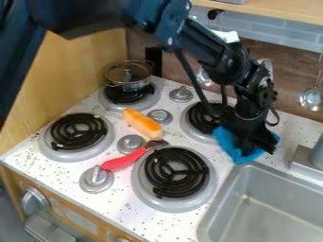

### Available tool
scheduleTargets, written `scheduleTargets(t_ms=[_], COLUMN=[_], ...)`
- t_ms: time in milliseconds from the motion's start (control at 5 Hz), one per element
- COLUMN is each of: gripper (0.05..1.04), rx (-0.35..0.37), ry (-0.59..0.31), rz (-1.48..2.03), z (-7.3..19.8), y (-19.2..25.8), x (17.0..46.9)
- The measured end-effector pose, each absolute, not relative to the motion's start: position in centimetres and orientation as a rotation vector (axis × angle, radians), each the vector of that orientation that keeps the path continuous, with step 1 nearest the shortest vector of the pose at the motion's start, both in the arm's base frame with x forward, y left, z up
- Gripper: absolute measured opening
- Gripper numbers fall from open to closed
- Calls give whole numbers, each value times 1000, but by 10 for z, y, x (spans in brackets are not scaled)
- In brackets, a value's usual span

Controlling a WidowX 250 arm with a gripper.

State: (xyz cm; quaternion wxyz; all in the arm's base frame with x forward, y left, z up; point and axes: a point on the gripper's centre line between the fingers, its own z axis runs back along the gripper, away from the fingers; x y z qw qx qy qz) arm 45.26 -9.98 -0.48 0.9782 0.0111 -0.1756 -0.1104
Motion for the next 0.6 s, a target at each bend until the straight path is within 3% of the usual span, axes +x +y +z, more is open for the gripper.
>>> scheduleTargets(t_ms=[200,600], gripper=[95,95], rx=[28,44], ry=[-347,-310], rz=[-198,-165], z=[-9,-12], y=[-97,-83], x=[448,398])
